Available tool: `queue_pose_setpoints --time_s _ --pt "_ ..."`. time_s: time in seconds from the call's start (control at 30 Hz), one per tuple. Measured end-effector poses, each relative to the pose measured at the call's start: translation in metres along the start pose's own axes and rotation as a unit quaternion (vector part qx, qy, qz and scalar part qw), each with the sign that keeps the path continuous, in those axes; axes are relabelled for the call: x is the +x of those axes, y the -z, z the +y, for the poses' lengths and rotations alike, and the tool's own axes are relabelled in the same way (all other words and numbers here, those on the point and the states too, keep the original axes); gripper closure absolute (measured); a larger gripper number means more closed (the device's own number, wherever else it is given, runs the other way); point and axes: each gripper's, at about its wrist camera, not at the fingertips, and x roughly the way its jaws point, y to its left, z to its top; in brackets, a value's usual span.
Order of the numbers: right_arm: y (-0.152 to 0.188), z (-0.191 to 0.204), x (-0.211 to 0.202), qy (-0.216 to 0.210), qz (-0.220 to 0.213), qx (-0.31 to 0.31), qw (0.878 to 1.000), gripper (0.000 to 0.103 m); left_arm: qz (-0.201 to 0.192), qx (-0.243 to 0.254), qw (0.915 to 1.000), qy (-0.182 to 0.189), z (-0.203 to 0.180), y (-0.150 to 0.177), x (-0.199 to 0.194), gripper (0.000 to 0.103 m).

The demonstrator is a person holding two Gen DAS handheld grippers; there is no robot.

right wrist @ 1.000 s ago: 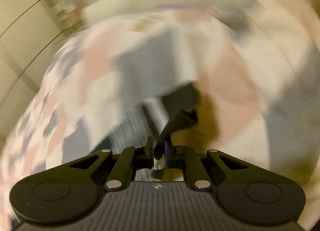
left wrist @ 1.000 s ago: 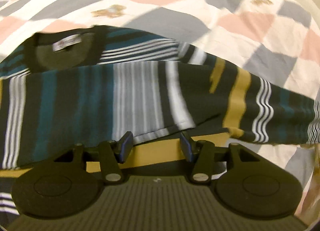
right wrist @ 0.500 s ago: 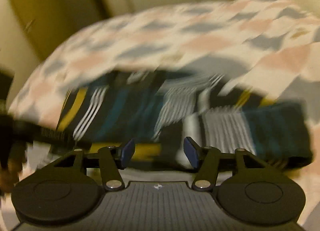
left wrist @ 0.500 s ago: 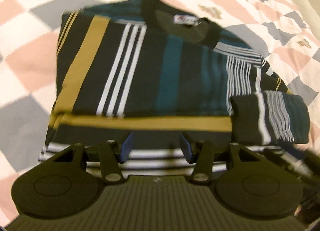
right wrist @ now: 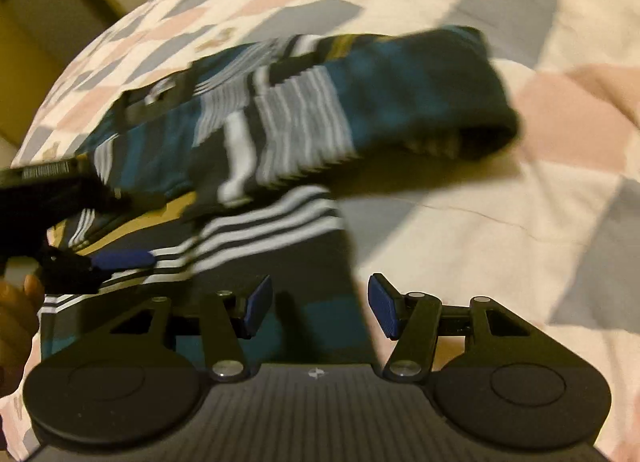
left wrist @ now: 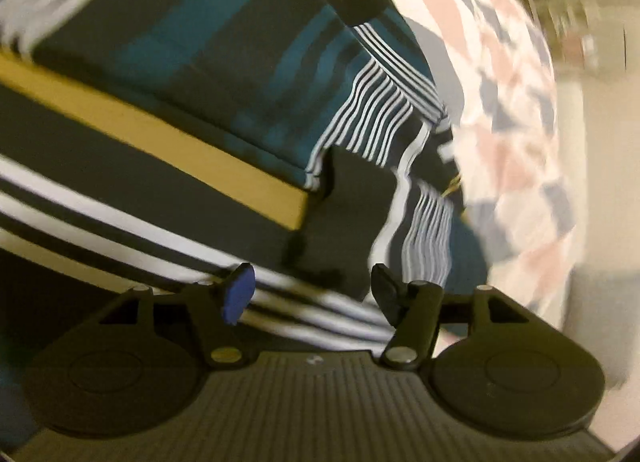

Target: Fold clothes

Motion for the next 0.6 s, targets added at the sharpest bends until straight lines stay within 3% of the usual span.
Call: queue_pose_setpoints --time_s 0.07,0.17,0.2,0.23,0.33,0.4,0.47,0.6 --pt "0.002 -0.013 -0.004 0.003 0.001 0.011 1.000 0.047 -0.007 -0.042 0.9990 0.010 0.002 0.001 0.014 0.043" --pt "0.003 -0.027 -0.006 0.006 0.003 0.020 1.000 0.047 -0.021 -0.064 0.9977 0.009 0.003 0.000 0.022 0.048" --pt "0.003 -0.030 -0.007 0.007 0.003 0.022 1.000 0.047 -0.025 -0.067 0.9974 0.010 0.002 0.000 0.024 0.078" --pt "0.003 -0.034 -0.007 0.008 0.003 0.024 1.000 0.047 -0.027 -0.056 0.9980 0.013 -0.002 -0.001 0.024 0.100" --pt "0.001 -0.043 -0.008 0.011 0.002 0.031 0.999 0.047 -0.051 0.010 0.9985 0.017 -0.027 -0.004 0.008 0.100" --pt "-0.002 -0.044 -0.009 0.014 -0.001 0.029 0.999 0.047 -0.086 0.078 0.9930 0.022 -0.052 -0.007 -0.017 0.101" --pt "-0.007 -0.044 -0.010 0.015 -0.006 0.027 1.000 0.047 -0.142 0.145 0.9785 0.035 -0.074 -0.012 -0.055 0.101" --pt "-0.018 -0.032 -0.013 0.009 -0.017 0.015 1.000 0.047 -0.277 0.231 0.9326 0.019 -0.078 -0.028 -0.146 0.101"
